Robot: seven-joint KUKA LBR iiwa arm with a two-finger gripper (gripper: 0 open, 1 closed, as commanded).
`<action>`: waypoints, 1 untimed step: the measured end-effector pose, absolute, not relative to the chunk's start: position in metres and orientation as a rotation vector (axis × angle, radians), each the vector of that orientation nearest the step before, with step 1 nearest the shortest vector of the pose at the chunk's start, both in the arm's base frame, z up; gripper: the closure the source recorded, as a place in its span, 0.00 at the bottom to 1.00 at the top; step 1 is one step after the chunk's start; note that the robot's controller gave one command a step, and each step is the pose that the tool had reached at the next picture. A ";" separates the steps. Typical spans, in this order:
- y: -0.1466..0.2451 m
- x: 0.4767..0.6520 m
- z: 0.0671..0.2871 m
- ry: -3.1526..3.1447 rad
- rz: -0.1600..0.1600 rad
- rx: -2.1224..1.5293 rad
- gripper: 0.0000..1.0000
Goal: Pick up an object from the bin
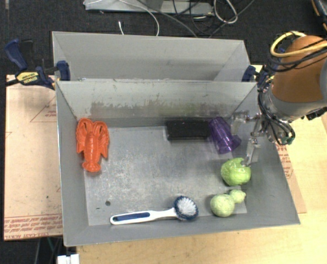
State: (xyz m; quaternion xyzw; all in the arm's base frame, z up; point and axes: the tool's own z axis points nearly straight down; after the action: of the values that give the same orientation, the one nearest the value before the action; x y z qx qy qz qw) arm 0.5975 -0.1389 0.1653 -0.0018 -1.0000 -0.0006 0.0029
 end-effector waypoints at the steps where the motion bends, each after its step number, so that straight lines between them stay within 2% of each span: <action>1: -0.138 0.599 0.170 -3.143 0.000 0.000 0.00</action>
Offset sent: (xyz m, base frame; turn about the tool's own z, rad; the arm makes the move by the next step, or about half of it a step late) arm -0.0511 -0.0007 -0.0953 0.0711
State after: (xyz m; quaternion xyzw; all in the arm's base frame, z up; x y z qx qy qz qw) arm 0.5994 -0.1381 0.1700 0.0001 -1.0000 0.0000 -0.0008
